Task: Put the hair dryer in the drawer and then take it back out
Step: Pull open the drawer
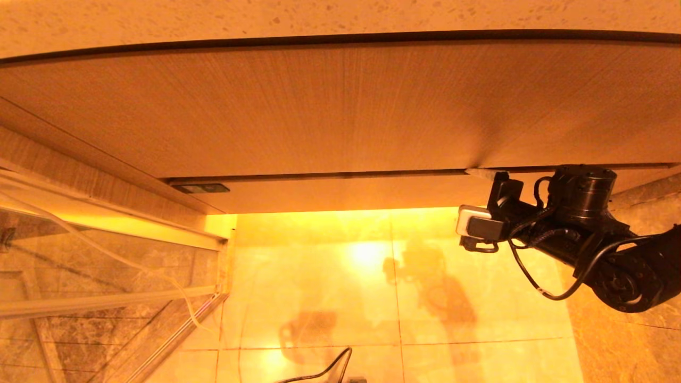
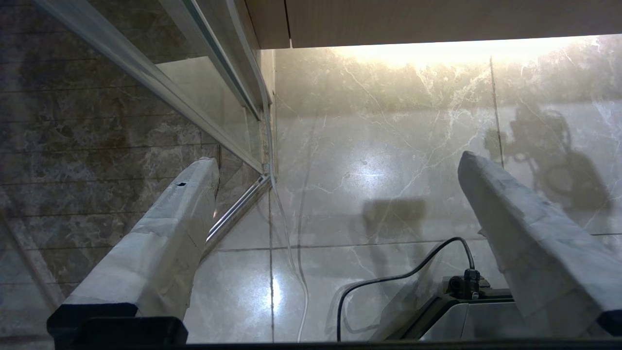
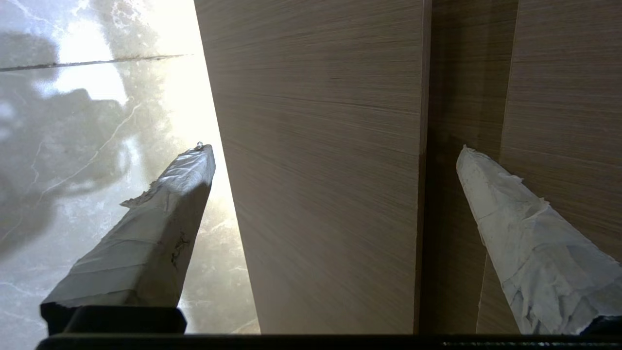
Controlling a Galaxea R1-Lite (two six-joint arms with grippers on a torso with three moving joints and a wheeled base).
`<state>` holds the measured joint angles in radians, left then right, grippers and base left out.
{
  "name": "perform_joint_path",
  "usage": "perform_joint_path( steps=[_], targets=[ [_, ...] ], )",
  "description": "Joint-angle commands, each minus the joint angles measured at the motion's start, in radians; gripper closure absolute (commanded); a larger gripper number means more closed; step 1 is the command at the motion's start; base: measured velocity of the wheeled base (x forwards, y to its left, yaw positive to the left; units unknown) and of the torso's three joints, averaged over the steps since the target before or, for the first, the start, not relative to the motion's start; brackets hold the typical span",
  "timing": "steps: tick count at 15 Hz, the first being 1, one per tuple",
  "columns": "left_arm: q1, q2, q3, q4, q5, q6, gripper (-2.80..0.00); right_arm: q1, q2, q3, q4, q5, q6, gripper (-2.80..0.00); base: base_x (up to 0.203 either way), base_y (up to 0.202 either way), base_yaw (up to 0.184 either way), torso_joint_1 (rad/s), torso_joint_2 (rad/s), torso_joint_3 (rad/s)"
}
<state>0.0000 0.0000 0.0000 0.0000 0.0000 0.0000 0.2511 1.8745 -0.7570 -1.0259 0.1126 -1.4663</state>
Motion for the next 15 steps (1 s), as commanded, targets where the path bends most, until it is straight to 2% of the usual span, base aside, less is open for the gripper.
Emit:
perform_joint_path(
  steps=[1, 15],
  targets=[
    [0.000, 0.000, 0.000, 0.000, 0.000, 0.000, -2.80, 0.001, 0.010, -0.001, -0.015, 0.001, -0.011, -2.80, 0.000, 0.000, 0.000, 0.000, 0.00, 0.000],
    [0.000, 0.000, 0.000, 0.000, 0.000, 0.000, -2.80, -0.003, 0.101, -0.053, -0.055, -0.011, -0.018, -2.80, 0.000, 0.000, 0.000, 0.000, 0.00, 0.000]
  ],
)
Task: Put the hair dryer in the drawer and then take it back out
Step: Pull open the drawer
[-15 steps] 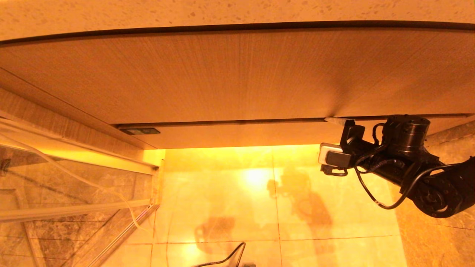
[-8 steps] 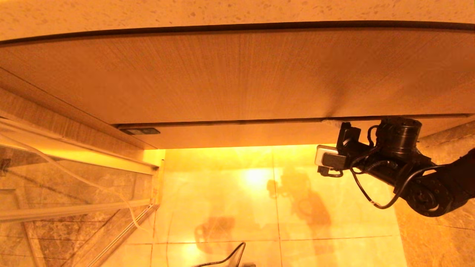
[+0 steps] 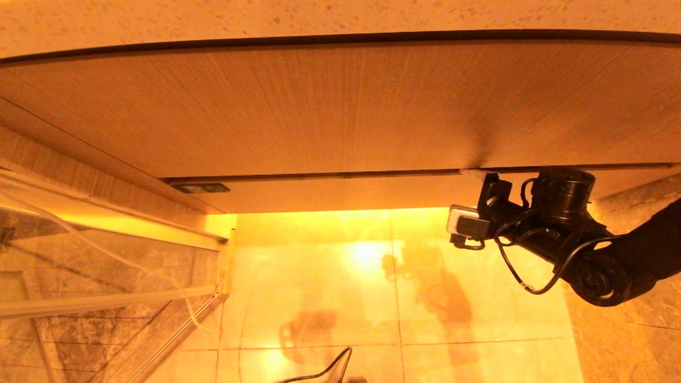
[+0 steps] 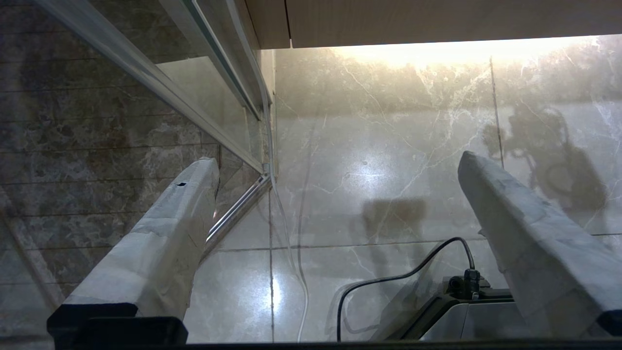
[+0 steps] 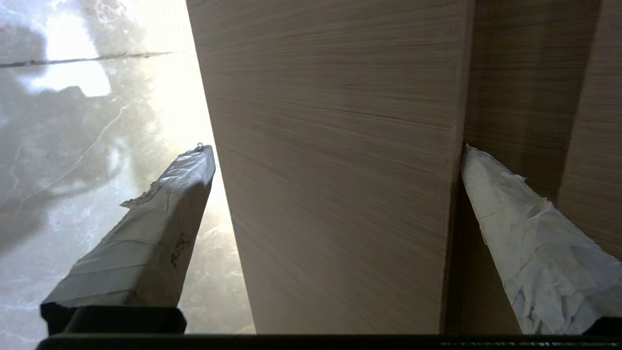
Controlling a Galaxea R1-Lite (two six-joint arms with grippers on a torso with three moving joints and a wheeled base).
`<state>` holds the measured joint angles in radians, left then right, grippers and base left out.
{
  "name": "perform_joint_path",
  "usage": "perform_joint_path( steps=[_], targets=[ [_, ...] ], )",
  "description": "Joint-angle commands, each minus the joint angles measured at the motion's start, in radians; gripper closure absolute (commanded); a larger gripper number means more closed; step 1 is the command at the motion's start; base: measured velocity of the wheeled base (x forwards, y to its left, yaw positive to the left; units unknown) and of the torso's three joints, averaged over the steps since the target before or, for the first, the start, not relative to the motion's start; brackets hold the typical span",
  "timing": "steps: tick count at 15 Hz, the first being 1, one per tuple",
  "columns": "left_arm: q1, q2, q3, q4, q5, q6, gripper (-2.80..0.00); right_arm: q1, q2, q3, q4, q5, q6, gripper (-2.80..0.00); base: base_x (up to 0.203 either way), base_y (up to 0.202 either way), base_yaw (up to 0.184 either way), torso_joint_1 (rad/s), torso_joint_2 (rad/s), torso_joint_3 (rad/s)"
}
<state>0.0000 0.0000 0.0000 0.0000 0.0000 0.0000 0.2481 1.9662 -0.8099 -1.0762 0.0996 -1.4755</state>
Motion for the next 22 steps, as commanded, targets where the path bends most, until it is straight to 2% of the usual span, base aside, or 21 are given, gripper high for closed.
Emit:
perform_joint_path(
  steps=[1, 5, 11, 18, 22],
  targets=[
    [0.000, 0.000, 0.000, 0.000, 0.000, 0.000, -2.80, 0.000, 0.013, -0.002, -0.001, -0.001, -0.011, -2.80, 0.000, 0.000, 0.000, 0.000, 0.00, 0.000],
    [0.000, 0.000, 0.000, 0.000, 0.000, 0.000, -2.80, -0.003, 0.020, -0.002, 0.018, -0.033, -0.011, -2.80, 0.000, 0.000, 0.000, 0.000, 0.00, 0.000],
    [0.000, 0.000, 0.000, 0.000, 0.000, 0.000, -2.80, -0.003, 0.025, 0.012, 0.025, -0.034, -0.017, -2.80, 0.000, 0.000, 0.000, 0.000, 0.00, 0.000],
    [0.000, 0.000, 0.000, 0.000, 0.000, 0.000, -2.80, -0.010, 0.034, 0.005, 0.120, -0.029, -0.029, -2.80, 0.000, 0.000, 0.000, 0.000, 0.00, 0.000],
    [0.000, 0.000, 0.000, 0.000, 0.000, 0.000, -2.80, -0.010, 0.034, 0.004, 0.130, -0.034, -0.029, -2.80, 0.000, 0.000, 0.000, 0.000, 0.00, 0.000]
  ],
)
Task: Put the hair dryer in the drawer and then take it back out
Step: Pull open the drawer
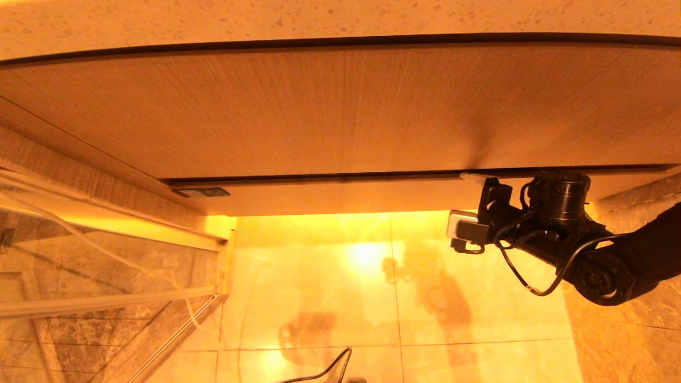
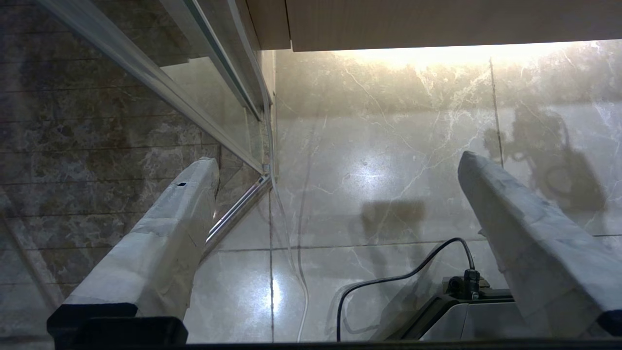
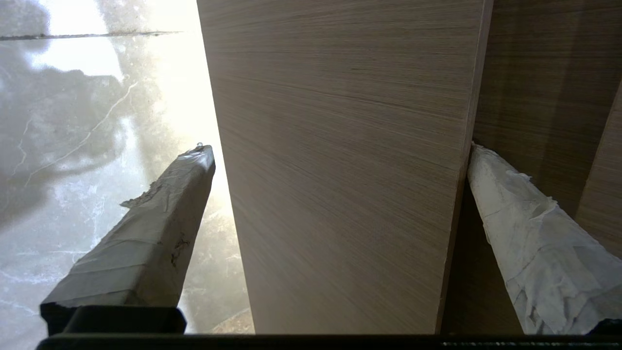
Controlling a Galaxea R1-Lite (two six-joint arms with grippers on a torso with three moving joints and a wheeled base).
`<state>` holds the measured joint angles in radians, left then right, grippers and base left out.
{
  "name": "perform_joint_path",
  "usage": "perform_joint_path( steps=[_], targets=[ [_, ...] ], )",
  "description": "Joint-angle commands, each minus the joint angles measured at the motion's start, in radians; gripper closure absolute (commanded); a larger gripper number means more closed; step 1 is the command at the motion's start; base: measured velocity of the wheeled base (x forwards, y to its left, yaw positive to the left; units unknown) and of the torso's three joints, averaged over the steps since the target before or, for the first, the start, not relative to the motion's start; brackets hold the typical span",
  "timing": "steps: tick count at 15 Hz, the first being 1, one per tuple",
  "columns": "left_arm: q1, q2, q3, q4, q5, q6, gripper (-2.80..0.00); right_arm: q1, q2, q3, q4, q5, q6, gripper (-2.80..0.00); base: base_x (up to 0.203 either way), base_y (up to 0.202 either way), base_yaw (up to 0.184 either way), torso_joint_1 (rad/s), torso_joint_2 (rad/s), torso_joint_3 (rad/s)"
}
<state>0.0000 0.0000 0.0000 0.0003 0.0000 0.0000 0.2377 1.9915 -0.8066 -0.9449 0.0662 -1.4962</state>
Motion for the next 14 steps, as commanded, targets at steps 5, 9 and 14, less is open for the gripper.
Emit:
perform_joint_path(
  steps=[5, 9, 14],
  targets=[
    [0.000, 0.000, 0.000, 0.000, 0.000, 0.000, -2.80, 0.000, 0.000, 0.001, 0.021, -0.002, -0.012, -2.80, 0.000, 0.000, 0.000, 0.000, 0.00, 0.000],
    [0.000, 0.000, 0.000, 0.000, 0.000, 0.000, -2.80, 0.001, -0.017, 0.010, 0.069, -0.043, -0.021, -2.80, 0.000, 0.000, 0.000, 0.000, 0.00, 0.000],
    [0.000, 0.000, 0.000, 0.000, 0.000, 0.000, -2.80, 0.002, -0.030, 0.010, 0.097, -0.051, -0.021, -2.80, 0.000, 0.000, 0.000, 0.000, 0.00, 0.000]
  ],
)
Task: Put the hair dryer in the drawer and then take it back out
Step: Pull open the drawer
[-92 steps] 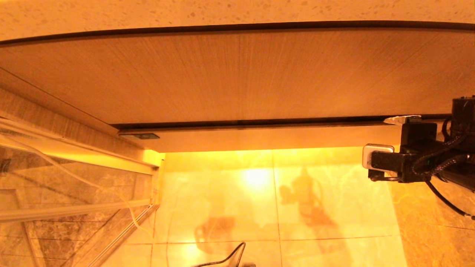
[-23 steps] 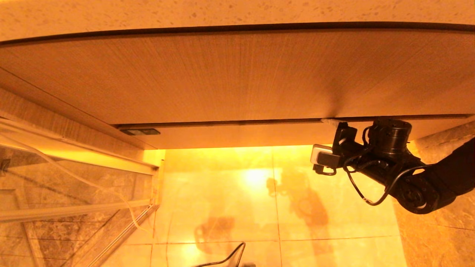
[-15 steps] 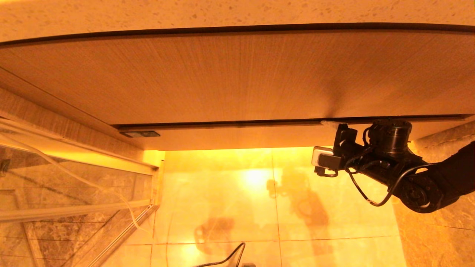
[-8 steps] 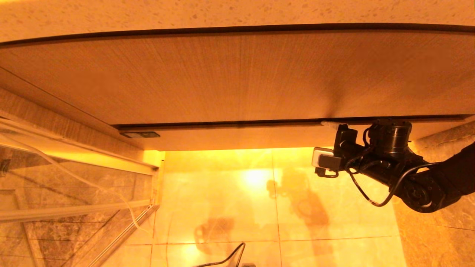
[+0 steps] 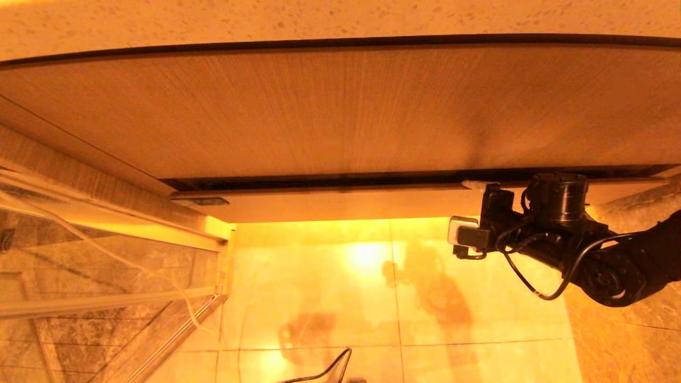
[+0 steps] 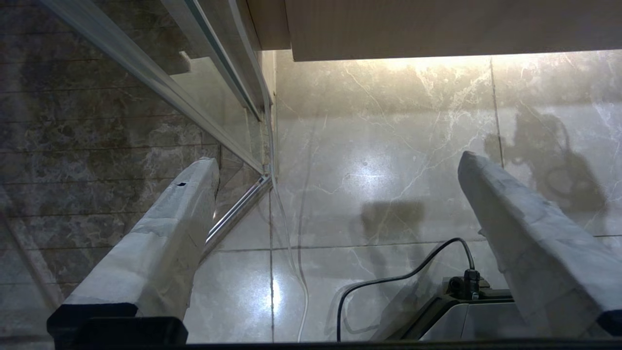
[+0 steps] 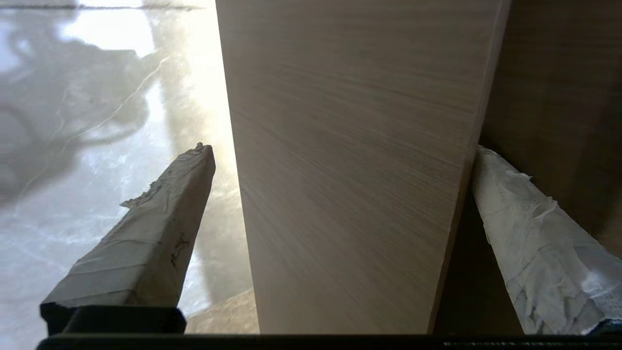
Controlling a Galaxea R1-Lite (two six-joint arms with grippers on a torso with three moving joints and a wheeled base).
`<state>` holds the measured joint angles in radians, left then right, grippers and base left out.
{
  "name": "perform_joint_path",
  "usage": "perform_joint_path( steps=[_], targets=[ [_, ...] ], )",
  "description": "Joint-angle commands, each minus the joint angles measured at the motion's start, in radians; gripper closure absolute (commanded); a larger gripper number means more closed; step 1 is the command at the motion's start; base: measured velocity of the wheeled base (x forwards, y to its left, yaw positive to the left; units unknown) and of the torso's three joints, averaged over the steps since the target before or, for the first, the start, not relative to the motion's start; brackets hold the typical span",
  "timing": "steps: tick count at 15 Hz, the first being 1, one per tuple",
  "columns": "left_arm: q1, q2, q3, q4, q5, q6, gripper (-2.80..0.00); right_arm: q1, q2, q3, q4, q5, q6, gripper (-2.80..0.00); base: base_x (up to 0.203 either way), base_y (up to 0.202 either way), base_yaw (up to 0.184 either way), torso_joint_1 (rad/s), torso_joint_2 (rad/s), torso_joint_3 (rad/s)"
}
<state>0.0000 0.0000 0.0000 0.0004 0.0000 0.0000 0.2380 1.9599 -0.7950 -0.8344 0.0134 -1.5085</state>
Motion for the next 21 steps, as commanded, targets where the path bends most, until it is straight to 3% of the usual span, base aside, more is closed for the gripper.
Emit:
perform_joint_path(
  steps=[1, 9, 14, 21],
  targets=[
    [0.000, 0.000, 0.000, 0.000, 0.000, 0.000, -2.80, 0.001, 0.000, 0.000, -0.013, 0.001, -0.009, -2.80, 0.000, 0.000, 0.000, 0.000, 0.00, 0.000],
    [0.000, 0.000, 0.000, 0.000, 0.000, 0.000, -2.80, 0.001, -0.016, -0.001, 0.033, -0.021, -0.031, -2.80, 0.000, 0.000, 0.000, 0.000, 0.00, 0.000],
    [0.000, 0.000, 0.000, 0.000, 0.000, 0.000, -2.80, 0.006, -0.019, -0.043, 0.095, -0.242, -0.033, -2.80, 0.000, 0.000, 0.000, 0.000, 0.00, 0.000],
    [0.000, 0.000, 0.000, 0.000, 0.000, 0.000, -2.80, 0.030, -0.055, -0.029, 0.221, -0.245, -0.033, -2.80, 0.000, 0.000, 0.000, 0.000, 0.00, 0.000]
  ],
)
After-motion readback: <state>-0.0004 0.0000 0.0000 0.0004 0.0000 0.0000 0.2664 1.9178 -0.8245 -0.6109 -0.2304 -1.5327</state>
